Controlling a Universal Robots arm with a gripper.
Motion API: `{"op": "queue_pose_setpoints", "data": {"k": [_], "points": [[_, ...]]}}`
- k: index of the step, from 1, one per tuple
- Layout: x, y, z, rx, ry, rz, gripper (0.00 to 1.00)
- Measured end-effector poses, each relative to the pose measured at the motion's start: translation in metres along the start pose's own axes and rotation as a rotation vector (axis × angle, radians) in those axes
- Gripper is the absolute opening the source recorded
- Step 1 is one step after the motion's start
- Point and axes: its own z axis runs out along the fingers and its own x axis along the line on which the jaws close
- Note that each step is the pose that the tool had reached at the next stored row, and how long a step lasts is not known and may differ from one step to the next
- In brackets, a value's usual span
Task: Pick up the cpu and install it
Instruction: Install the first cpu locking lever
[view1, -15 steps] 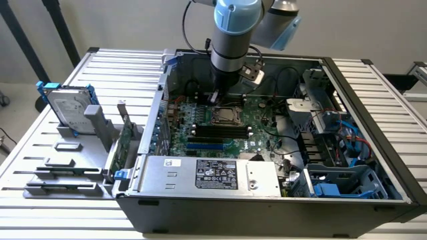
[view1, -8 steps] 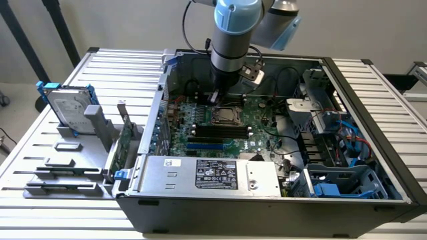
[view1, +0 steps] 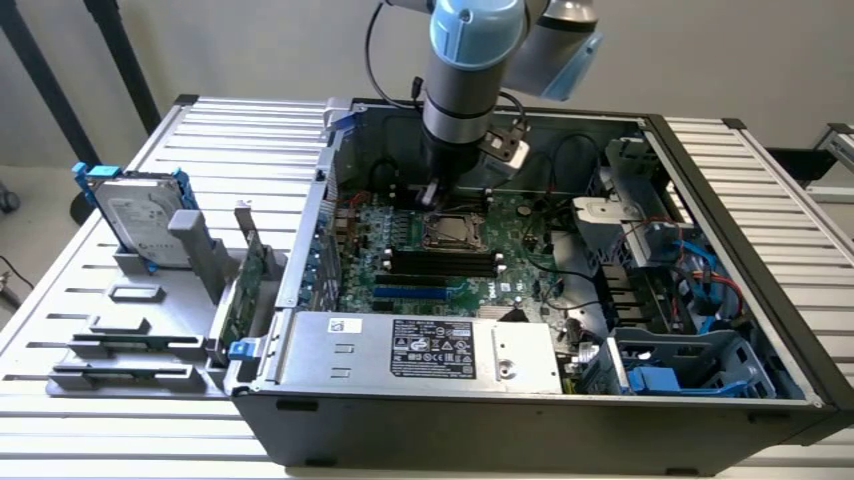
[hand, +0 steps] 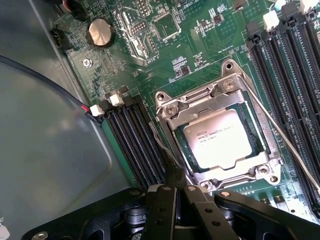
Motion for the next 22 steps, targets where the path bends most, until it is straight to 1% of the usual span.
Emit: {"op": "queue_pose_setpoints", "data": {"k": [8,11,18,22], "points": [[0.002,0.0045,0.0009,0.0,0.0,0.0,0.11],[0.0022,0.0049,0.0011,0.0001,-0.0001,0.0,0.11],[0.0023,0.0048,0.0012,0.0052,-0.0025,0.002,0.11],[0.0031,0.0049,0.0014,0.0062,-0.0031,0.002,0.11]]}}
